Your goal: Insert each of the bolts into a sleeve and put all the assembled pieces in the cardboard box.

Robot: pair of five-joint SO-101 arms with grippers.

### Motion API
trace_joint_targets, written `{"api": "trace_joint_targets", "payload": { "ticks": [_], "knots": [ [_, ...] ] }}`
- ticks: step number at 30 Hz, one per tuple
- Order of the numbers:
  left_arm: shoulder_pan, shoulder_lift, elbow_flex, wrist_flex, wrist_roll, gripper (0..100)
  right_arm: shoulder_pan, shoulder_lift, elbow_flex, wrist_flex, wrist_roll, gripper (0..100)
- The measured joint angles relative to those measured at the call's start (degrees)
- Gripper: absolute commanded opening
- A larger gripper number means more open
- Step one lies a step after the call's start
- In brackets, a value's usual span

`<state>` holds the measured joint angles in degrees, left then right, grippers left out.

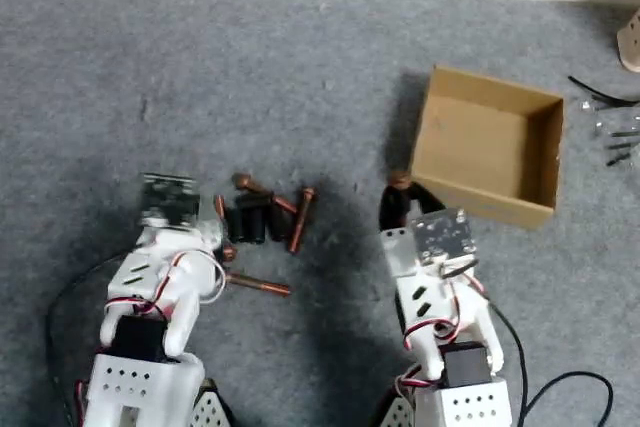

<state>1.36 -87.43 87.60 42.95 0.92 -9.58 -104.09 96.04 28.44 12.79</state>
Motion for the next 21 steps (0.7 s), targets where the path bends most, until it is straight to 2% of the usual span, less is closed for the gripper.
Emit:
{"api": "trace_joint_targets", "payload": {
  "ticks": [1,5,13,17,21],
  "knots": [
    [0.18,0.0,0.0,1.05,-1.76,1,1.58,0.0,0.0,0.0,0.0,0.5],
    [0.0,0.09,-0.26,2.37,-1.05,1,6.95,0.0,0.0,0.0,-0.44,0.5],
    [0.0,0.09,-0.26,2.46,-1.05,1,7.03,1.05,0.0,-3.96,-2.29,0.5],
    [0.0,0.09,-0.26,2.46,-1.05,1,7.3,10.64,-1.41,-7.03,-4.48,0.5],
    [0.0,0.09,-0.26,2.46,-1.05,1,7.56,27.6,-11.6,-10.9,-9.23,0.5]
  ]
}}
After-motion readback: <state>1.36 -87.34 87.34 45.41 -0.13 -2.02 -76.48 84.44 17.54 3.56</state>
